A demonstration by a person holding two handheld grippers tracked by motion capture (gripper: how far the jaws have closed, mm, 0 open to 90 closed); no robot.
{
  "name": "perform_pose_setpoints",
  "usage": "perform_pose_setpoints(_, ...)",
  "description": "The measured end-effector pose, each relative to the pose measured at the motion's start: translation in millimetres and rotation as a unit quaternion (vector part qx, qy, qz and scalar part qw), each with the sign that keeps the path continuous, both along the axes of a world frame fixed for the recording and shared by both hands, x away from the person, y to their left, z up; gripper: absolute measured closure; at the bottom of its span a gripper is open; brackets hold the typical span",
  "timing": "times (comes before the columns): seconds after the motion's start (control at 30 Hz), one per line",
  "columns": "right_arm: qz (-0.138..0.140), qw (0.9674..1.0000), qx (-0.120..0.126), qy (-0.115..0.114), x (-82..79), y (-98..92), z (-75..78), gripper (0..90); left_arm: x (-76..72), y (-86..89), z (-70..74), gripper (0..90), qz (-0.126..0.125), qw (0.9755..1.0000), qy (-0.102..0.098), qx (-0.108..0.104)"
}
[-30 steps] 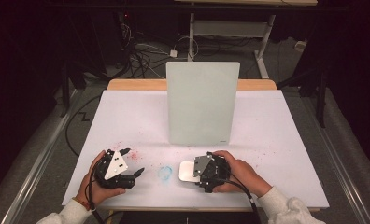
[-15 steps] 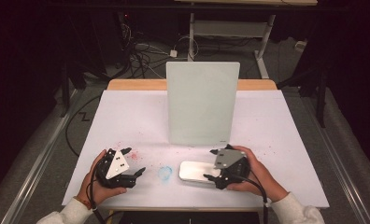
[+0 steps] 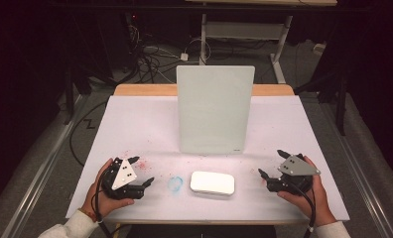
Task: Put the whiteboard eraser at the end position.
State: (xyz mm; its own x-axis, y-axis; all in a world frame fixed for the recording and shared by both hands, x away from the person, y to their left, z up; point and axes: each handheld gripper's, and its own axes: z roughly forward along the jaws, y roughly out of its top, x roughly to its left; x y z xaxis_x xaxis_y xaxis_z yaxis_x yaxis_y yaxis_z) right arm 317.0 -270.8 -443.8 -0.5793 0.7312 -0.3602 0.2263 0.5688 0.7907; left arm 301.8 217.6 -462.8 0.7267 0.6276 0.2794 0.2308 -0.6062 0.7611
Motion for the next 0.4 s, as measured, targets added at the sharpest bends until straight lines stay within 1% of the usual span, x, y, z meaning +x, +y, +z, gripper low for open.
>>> perform_pose_setpoints(0.03, -0.005, 1.0, 0.001, -0.001, -0.5, -1.6, -1.1, 17.1, 0.7, -0.4, -0.2, 18.4, -0.001, 1.0, 0.001, -0.001)
perform_pose_setpoints(0.2, -0.002, 1.0, 0.009, 0.002, -0.6, -2.9, -3.8, 17.5, 3.4, -2.0, -0.4, 18.3, -0.002, 1.0, 0.003, 0.0)
perform_pose_setpoints(0.33, -0.001, 0.9998, 0.02, -0.002, -0.6, -2.1, -3.8, 17.8, 5.2, -2.8, -0.7, 18.4, 0.0, 1.0, 0.005, -0.001)
perform_pose_setpoints(0.4, -0.003, 0.9998, 0.02, -0.005, -0.4, -1.3, -3.8, 17.9, 6.4, -2.8, -0.6, 18.4, 0.001, 1.0, 0.006, -0.003)
